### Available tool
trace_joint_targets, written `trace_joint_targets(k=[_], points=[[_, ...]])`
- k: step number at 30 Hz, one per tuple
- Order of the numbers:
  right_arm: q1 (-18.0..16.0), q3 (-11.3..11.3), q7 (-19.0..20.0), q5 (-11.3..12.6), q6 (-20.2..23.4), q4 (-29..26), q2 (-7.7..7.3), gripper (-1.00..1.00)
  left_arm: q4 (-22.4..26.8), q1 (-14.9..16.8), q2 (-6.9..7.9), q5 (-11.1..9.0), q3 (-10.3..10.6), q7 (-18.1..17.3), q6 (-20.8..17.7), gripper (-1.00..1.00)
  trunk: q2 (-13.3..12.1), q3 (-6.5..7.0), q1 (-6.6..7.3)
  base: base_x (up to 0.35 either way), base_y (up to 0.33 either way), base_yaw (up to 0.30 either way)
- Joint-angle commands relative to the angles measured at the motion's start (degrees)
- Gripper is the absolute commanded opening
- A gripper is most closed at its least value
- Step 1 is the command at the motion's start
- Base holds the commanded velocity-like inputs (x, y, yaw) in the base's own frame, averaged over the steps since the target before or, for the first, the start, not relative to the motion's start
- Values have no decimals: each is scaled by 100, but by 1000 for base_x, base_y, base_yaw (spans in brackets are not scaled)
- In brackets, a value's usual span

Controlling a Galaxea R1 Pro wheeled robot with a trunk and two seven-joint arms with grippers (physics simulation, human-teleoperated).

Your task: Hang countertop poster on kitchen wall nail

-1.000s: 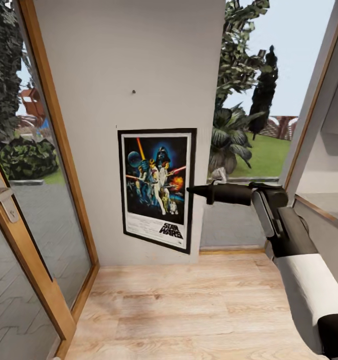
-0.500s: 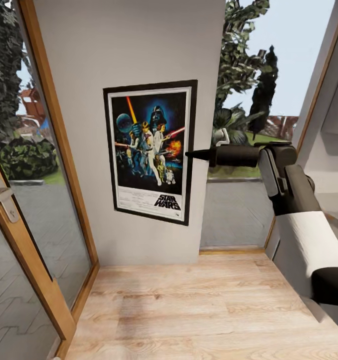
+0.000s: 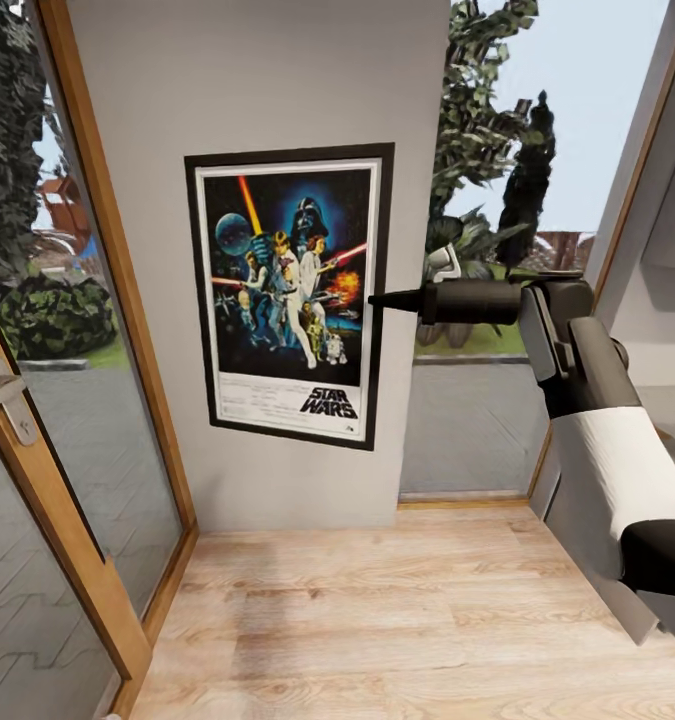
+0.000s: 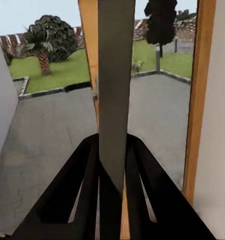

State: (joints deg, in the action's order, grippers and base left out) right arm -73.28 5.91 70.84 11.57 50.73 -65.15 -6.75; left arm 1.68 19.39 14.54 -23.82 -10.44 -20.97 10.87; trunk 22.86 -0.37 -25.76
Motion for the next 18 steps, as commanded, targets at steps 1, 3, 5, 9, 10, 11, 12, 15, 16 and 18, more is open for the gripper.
trace_joint_targets(k=[1, 3, 5, 9, 10, 11, 12, 15, 16, 18], points=[[-5, 10, 26, 41, 48, 12, -4, -100, -10, 3, 0, 17, -46, -30, 12, 100, 6, -4, -2, 0, 0, 0], [-10, 12, 47, 46, 42, 39, -5, -100, -10, 3, 0, 17, -46, -30, 12, 100, 6, -4, -2, 0, 0, 0], [-10, 10, 133, 47, 39, 43, -3, -100, -10, 3, -2, 17, -46, -30, 12, 100, 6, -4, -2, 0, 0, 0], [-11, 7, 366, 40, 35, 44, -8, -100, -10, 3, -2, 17, -46, -30, 12, 100, 6, -4, -2, 0, 0, 0], [-11, 7, 390, 40, 35, 40, -9, -100, -10, 3, -1, 17, -46, -30, 12, 100, 6, -4, -2, 0, 0, 0], [-11, 4, 405, 39, 34, 32, -9, -100, -10, 3, -2, 17, -46, -30, 12, 100, 6, -4, -2, 0, 0, 0], [-11, 4, 410, 39, 34, 26, -9, -100, -10, 3, -1, 17, -46, -30, 12, 100, 6, -4, -2, 0, 0, 0], [-11, 6, 422, 39, 34, 11, -10, -100, -10, 3, 3, 17, -46, -30, 12, 100, 6, -4, -2, 0, 0, 0], [-11, 4, 426, 39, 34, 6, -10, -100, -10, 3, 4, 17, -46, -30, 12, 100, 6, -4, -2, 0, 0, 0], [-11, 4, 428, 39, 34, 1, -10, -100, -10, 3, 4, 17, -46, -30, 12, 100, 6, -4, -2, 0, 0, 0]])
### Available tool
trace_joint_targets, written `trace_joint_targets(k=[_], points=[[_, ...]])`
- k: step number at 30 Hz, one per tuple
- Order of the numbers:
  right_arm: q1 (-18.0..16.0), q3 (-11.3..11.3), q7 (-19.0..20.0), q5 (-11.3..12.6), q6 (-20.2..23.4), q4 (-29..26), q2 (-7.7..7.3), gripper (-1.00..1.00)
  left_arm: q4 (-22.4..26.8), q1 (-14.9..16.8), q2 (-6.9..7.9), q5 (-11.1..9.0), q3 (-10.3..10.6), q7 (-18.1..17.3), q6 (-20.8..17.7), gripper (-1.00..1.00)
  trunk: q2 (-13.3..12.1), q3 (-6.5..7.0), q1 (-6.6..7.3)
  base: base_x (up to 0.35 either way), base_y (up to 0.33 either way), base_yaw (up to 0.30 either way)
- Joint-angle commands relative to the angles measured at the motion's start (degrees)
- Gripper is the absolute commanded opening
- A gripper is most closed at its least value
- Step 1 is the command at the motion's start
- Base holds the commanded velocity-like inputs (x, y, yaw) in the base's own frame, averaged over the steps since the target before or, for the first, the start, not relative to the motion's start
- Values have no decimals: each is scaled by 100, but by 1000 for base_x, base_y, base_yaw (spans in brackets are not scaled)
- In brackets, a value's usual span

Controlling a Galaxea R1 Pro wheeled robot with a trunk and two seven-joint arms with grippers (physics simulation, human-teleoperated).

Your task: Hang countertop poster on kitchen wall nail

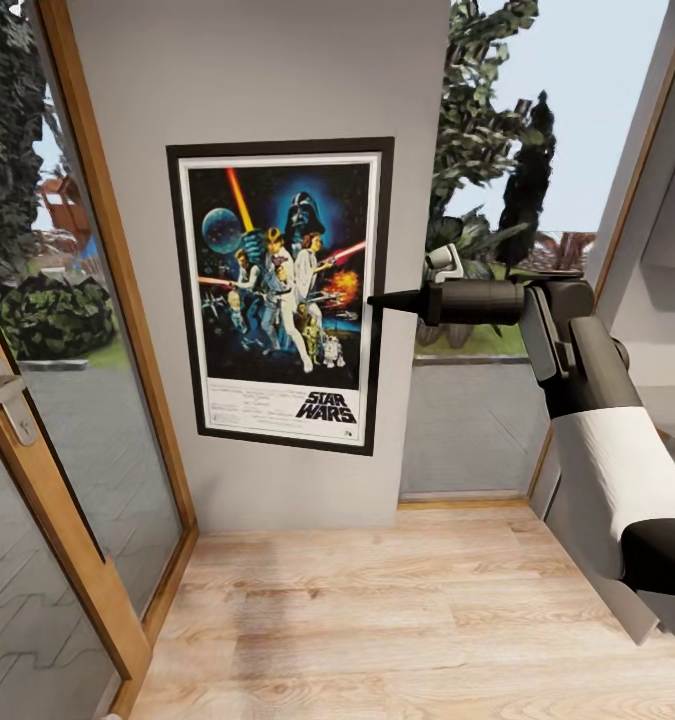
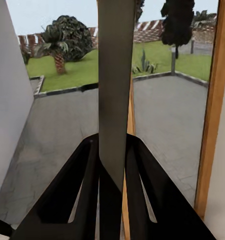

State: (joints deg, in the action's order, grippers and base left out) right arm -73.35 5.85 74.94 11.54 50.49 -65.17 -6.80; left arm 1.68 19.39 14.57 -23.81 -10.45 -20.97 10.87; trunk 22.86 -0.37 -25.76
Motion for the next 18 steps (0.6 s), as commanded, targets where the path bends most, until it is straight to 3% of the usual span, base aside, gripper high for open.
trace_joint_targets(k=[1, 10, 18], points=[[-4, 9, 18, 41, 58, 2, -5, -100, -10, 3, 1, 17, -45, -30, 12, 100, 6, -4, -2, 0, 0, 0], [-4, 5, 20, 32, 58, -5, -13, -100, -10, 3, 2, 12, -45, -30, 12, 100, 6, -4, -2, 20, 0, 0], [-4, 4, 20, 34, 58, -9, -14, -100, -10, 3, 2, 10, -45, -30, 12, 100, 6, -4, -2, 197, 0, 0]])
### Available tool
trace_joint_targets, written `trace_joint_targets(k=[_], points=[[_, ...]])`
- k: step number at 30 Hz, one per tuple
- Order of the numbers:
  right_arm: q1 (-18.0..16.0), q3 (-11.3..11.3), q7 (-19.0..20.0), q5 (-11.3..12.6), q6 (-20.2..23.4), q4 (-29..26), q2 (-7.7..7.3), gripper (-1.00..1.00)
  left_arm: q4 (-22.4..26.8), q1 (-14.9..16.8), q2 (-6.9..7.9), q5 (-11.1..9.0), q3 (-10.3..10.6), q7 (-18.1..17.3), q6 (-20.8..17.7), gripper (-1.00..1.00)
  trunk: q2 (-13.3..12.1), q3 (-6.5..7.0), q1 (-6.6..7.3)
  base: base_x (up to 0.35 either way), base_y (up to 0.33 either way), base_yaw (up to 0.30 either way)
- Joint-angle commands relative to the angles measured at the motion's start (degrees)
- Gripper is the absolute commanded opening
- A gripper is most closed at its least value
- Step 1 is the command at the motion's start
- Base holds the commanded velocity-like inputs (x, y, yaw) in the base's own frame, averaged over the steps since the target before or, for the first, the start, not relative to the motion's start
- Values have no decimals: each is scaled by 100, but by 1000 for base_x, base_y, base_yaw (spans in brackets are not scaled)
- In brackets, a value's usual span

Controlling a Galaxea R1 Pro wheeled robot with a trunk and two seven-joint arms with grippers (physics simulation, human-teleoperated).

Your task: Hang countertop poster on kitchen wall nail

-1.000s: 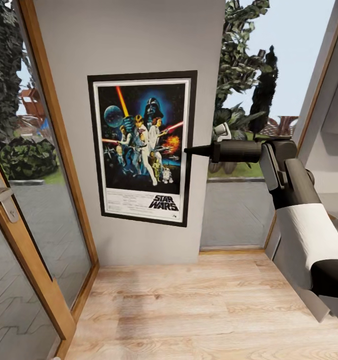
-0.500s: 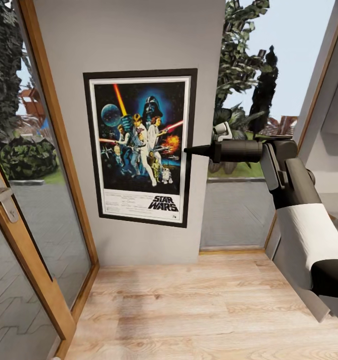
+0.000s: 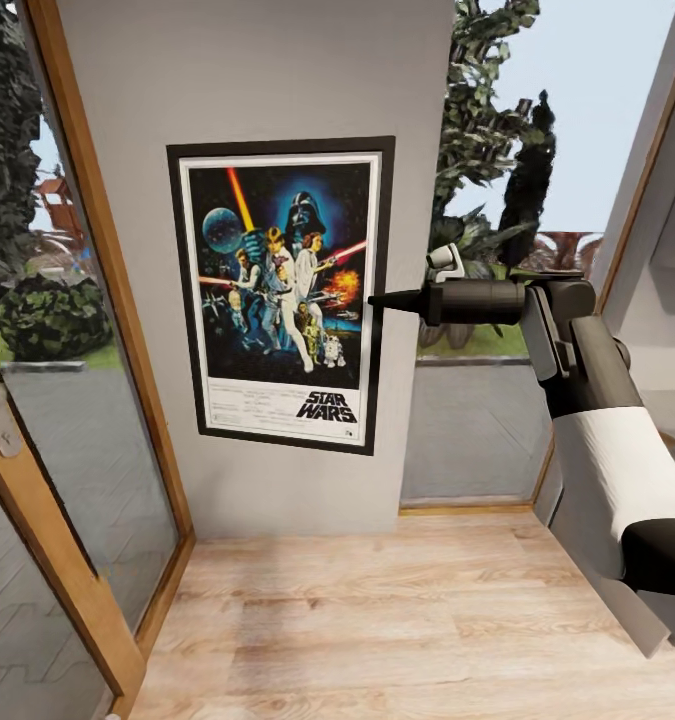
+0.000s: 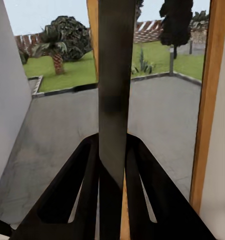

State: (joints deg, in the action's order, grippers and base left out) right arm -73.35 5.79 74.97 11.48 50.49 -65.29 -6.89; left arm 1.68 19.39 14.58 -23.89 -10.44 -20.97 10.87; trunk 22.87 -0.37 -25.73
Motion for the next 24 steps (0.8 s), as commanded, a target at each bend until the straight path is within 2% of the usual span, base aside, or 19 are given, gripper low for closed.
trace_joint_targets(k=[1, 10, 24], points=[[-3, 10, 17, 42, 57, 2, -5, -100, -10, 4, 1, 19, -46, -30, 12, 100, 5, -4, -5, 293, 0, 0], [-41, 10, 17, 44, 57, -4, -5, -100, -10, 4, 1, 21, -46, -30, 12, 100, 5, -4, -5, 324, 13, 0], [-307, 10, 10, 47, 96, -2, 3, -100, -10, 4, 2, 22, -46, -30, 10, 100, 5, -4, -5, 324, 97, 0]])
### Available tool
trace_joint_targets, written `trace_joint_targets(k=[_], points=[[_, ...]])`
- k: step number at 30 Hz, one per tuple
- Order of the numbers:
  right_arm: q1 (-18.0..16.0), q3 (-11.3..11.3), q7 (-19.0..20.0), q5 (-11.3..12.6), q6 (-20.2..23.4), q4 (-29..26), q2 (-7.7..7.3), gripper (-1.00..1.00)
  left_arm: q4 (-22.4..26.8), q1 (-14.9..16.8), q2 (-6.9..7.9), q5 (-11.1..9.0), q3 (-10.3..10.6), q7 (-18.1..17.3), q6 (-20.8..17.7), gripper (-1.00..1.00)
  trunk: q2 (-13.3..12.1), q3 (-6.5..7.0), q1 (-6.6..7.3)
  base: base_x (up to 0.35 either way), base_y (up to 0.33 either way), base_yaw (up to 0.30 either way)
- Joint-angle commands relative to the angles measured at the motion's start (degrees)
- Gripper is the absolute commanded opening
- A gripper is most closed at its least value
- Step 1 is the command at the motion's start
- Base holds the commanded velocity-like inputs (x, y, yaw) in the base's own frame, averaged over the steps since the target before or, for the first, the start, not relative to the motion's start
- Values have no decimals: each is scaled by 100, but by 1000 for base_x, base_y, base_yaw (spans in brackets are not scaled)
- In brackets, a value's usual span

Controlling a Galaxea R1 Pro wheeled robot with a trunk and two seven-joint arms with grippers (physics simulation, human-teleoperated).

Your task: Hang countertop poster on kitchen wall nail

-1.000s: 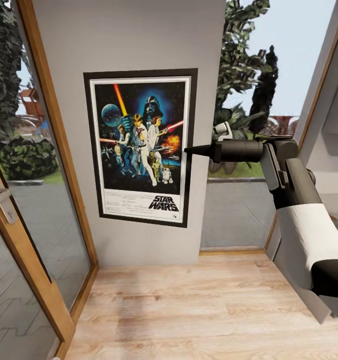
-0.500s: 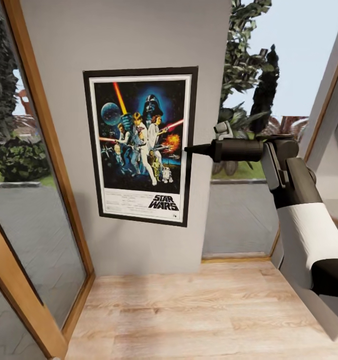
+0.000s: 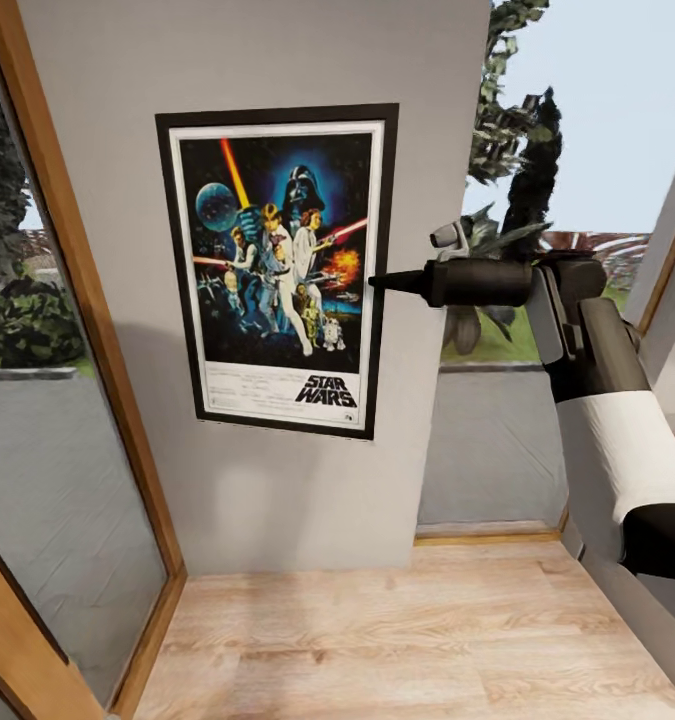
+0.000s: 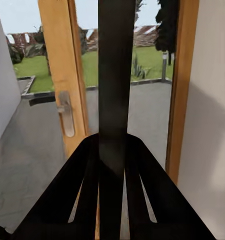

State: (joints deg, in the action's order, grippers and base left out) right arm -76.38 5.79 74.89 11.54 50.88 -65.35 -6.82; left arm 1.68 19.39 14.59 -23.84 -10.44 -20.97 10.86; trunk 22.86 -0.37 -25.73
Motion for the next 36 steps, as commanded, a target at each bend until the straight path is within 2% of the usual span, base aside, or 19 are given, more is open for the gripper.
trace_joint_targets(k=[1, 13, 36], points=[[-11, 10, 17, 40, 58, 4, -4, -100, -10, 3, 1, 16, -46, -30, 11, 100, 6, -4, -5, 220, 85, 0], [-35, 10, 25, 41, 54, 5, -6, -100, -10, 3, 7, 11, -46, -30, 5, 100, 6, -4, -5, 105, 14, 0], [-35, 2, 25, 41, 53, 5, -13, -100, -9, 3, 8, 11, -46, -30, 4, 100, 6, -4, -5, 326, 0, 0]])
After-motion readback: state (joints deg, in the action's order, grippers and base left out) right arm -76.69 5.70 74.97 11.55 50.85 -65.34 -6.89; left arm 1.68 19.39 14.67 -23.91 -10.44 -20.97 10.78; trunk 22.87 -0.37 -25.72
